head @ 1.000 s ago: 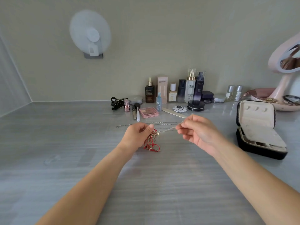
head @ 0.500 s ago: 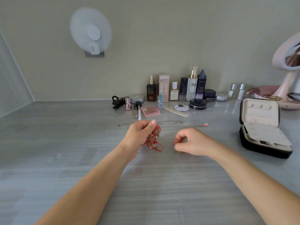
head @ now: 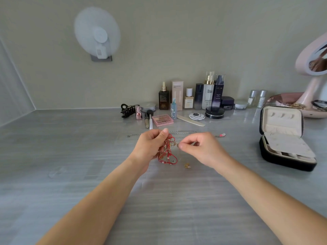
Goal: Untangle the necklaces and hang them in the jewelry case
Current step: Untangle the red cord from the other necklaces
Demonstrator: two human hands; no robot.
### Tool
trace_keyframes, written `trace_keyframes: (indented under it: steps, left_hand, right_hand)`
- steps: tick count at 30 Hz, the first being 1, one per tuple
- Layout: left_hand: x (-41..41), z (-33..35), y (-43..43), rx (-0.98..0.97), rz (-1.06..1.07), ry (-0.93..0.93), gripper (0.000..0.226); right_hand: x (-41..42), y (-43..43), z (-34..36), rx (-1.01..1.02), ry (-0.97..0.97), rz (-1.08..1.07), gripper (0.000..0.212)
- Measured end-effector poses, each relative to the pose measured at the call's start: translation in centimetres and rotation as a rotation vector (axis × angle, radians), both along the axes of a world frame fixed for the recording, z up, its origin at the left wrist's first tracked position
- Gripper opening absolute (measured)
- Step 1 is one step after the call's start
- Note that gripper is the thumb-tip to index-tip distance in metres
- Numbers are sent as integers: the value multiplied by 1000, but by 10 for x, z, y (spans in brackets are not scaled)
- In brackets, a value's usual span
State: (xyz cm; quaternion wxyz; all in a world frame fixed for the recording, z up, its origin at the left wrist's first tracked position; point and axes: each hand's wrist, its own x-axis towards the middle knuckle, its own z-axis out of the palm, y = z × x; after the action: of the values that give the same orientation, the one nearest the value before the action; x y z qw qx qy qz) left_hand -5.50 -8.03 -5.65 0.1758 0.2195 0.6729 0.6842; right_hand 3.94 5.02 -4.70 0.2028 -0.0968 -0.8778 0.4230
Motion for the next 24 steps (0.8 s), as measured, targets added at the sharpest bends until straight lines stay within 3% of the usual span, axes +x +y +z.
trace_keyframes:
  steps: [15,24]
  left_hand:
    - [3,4,-2,8,-47,-68,21]
    - [6,5,-3,-6,-103,-80,22]
  right_hand:
    - [5,11,10,-484,-6,-77,13]
    - [3,14,12,-804,-8,-17,16]
